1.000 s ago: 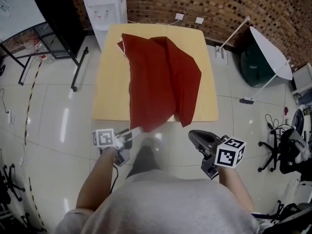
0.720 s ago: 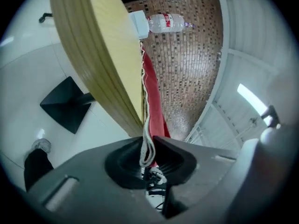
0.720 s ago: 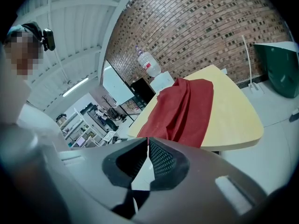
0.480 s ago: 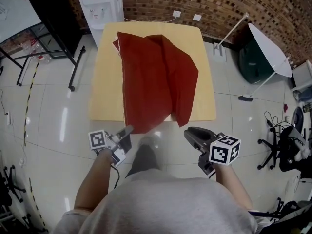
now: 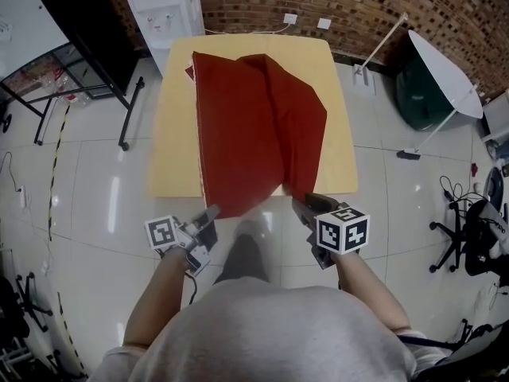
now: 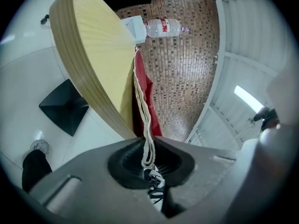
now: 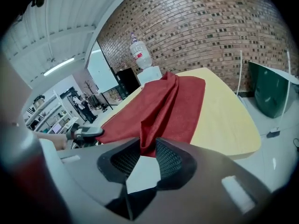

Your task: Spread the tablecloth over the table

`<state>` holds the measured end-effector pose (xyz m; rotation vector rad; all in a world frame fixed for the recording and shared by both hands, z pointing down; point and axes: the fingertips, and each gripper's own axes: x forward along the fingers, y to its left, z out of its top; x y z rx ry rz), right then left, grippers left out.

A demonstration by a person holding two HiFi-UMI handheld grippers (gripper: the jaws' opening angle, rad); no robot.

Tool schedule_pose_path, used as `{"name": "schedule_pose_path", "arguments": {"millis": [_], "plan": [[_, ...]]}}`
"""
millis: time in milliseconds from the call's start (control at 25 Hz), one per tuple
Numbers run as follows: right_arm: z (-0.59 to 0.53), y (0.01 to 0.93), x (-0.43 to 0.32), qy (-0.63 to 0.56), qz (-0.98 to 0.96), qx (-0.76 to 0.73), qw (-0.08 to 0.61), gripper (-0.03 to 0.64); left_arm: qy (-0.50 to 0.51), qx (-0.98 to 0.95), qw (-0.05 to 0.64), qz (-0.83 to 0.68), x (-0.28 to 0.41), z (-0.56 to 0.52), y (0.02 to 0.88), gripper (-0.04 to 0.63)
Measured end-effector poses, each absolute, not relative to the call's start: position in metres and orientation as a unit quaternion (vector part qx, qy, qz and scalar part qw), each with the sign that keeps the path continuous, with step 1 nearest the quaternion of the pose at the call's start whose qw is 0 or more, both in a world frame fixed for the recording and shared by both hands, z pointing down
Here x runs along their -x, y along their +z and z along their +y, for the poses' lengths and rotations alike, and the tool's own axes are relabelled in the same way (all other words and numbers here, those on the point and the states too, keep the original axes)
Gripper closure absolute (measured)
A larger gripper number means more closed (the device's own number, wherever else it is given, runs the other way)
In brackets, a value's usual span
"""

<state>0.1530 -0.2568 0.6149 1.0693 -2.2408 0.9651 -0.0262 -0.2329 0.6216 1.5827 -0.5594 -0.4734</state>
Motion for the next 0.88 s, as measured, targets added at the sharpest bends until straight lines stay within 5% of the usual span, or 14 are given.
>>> {"name": "schedule_pose_path", "arguments": {"millis": [160,880], "plan": [[-0.255,0.620,-0.152,0.366,-0.811,-0.384,0.245,0.604,-0.195,-0.708,0.624,-0.266,0.026,-0.232,0.620,0.578],[-0.286,0.527,-0.164,0.312,-0.843,-0.395,0.189,0.607,-0.034,-0.800,0.469,-0.372,0.046,-0.261,0.535,0.581]]}}
